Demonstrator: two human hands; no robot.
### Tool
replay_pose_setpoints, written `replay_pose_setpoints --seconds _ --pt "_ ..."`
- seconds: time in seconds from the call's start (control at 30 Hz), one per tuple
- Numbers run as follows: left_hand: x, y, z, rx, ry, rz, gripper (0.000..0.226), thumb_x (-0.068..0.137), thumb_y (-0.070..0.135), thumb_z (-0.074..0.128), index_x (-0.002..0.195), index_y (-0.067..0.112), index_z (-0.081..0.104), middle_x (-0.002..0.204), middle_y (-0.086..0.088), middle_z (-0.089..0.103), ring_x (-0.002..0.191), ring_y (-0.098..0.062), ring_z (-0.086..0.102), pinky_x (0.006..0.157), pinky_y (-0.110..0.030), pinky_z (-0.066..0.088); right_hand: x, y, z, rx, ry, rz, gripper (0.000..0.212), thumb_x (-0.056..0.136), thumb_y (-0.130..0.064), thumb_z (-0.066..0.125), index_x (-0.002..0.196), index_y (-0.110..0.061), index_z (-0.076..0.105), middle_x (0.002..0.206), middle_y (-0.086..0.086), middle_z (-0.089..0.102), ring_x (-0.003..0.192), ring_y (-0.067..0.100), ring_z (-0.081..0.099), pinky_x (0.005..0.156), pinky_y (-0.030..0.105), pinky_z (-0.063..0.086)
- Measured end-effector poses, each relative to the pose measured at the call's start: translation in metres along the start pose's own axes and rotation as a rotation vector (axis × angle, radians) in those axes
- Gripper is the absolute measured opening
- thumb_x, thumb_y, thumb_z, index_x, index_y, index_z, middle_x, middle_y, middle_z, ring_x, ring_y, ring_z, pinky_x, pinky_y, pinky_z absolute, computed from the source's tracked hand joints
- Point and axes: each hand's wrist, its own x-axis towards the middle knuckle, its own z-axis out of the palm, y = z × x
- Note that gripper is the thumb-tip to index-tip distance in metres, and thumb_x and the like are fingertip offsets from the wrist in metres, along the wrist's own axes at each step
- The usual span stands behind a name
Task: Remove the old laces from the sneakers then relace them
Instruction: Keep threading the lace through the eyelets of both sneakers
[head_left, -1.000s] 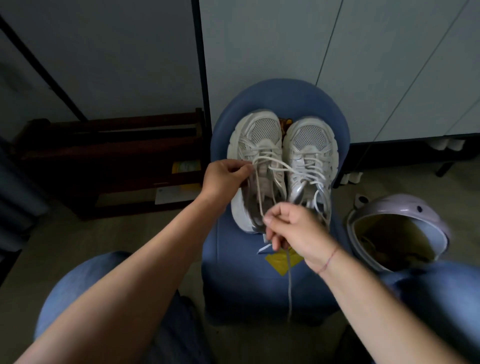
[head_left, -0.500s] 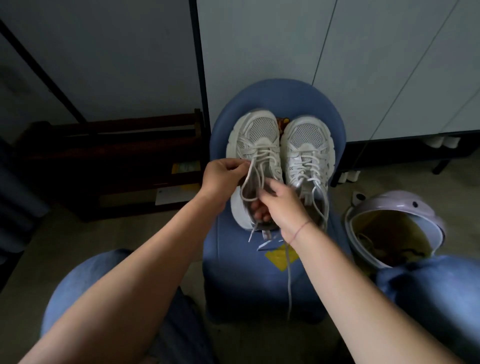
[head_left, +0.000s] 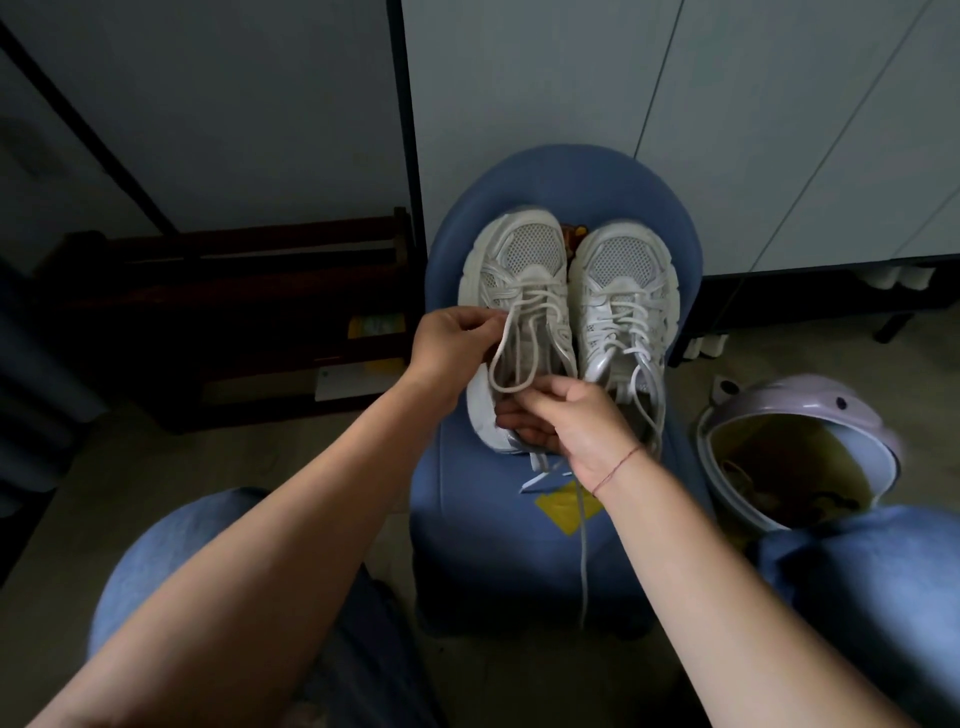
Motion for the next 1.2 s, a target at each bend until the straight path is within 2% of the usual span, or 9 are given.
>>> replay_pose_setpoints --seconds 0.23,0.33,0.5,0.63,0.77,0.83,1.0,1.1,1.2 --pt "0.001 -0.003 -0.001 -0.013 0.005 -0.004 0.010 0.089 0.010 0.070 0.080 0.011 0.073 0.067 0.000 0.070 0.058 -0.005 0.066 0.057 -0.017 0.051 -0.022 -0.007 -0.005 -0.294 -0.142 0.027 0.013 0.092 -0.008 0.058 0.079 -0.009 0.059 0.053 -0.003 0.063 0.040 0.004 0.052 0.041 0.014 0.030" --pt "0.004 -0.005 0.000 -0.012 -0.010 -0.021 0.006 0.088 0.009 0.072 0.084 0.007 0.075 0.072 -0.005 0.071 0.062 -0.010 0.066 0.060 -0.019 0.052 -0.049 0.009 -0.013 -0.417 -0.211 0.124 0.011 0.090 -0.006 0.061 0.080 -0.009 0.060 0.055 -0.001 0.063 0.040 0.005 0.052 0.039 0.013 0.033" --pt "0.005 -0.004 0.002 -0.009 0.012 -0.017 0.012 0.089 0.009 0.070 0.095 -0.001 0.074 0.071 -0.002 0.069 0.054 -0.002 0.063 0.056 -0.014 0.049 -0.095 0.059 -0.015 -0.434 -0.394 0.320 0.023 0.089 0.003 0.057 0.070 -0.009 0.059 0.044 -0.005 0.058 0.034 0.002 0.049 0.039 0.012 0.037" --pt "0.004 -0.004 0.002 -0.015 0.010 -0.023 0.011 0.089 0.010 0.071 0.094 0.001 0.074 0.075 -0.003 0.070 0.059 -0.005 0.064 0.059 -0.016 0.051 -0.093 0.073 -0.019 -0.447 -0.233 0.286 0.021 0.091 -0.005 0.060 0.070 -0.011 0.062 0.049 -0.004 0.060 0.036 0.005 0.050 0.041 0.013 0.037" --pt "0.003 -0.004 0.000 -0.037 0.000 -0.024 0.009 0.089 0.010 0.070 0.093 0.003 0.074 0.079 -0.004 0.072 0.066 -0.007 0.068 0.063 -0.018 0.054 -0.069 0.046 -0.019 -0.415 0.070 0.064 0.009 0.092 -0.009 0.058 0.091 -0.013 0.065 0.067 0.004 0.064 0.049 0.007 0.058 0.045 0.016 0.045" --pt "0.004 -0.004 0.000 -0.044 -0.002 -0.021 0.008 0.090 0.009 0.070 0.092 0.003 0.074 0.078 -0.004 0.072 0.064 -0.007 0.067 0.062 -0.018 0.054 -0.054 0.025 -0.015 -0.329 0.114 -0.072 0.013 0.095 -0.007 0.053 0.094 -0.016 0.063 0.067 0.005 0.062 0.044 0.004 0.055 0.042 0.014 0.041" --pt "0.003 -0.003 0.002 -0.034 0.004 -0.015 0.008 0.090 0.007 0.068 0.093 0.002 0.073 0.077 -0.004 0.070 0.063 -0.006 0.065 0.062 -0.017 0.054 -0.013 -0.002 0.005 -0.218 0.132 -0.065 0.021 0.099 -0.010 0.044 0.082 -0.012 0.056 0.057 0.005 0.058 0.033 0.006 0.051 0.034 0.015 0.033" --pt "0.004 -0.005 0.001 -0.026 0.006 -0.022 0.005 0.090 0.008 0.069 0.088 0.007 0.074 0.081 -0.004 0.072 0.071 -0.011 0.067 0.068 -0.020 0.057 0.003 0.002 0.011 -0.201 0.206 -0.049 0.027 0.095 -0.012 0.054 0.069 -0.011 0.057 0.048 0.002 0.050 0.029 0.006 0.041 0.033 0.014 0.032" --pt "0.006 -0.005 0.002 -0.023 0.006 -0.026 0.005 0.089 0.010 0.071 0.085 0.010 0.074 0.079 -0.003 0.072 0.069 -0.010 0.067 0.066 -0.020 0.055 0.006 0.011 0.010 -0.281 0.254 -0.101 0.027 0.089 -0.015 0.064 0.062 -0.017 0.061 0.041 -0.009 0.049 0.037 0.005 0.042 0.040 0.019 0.038"
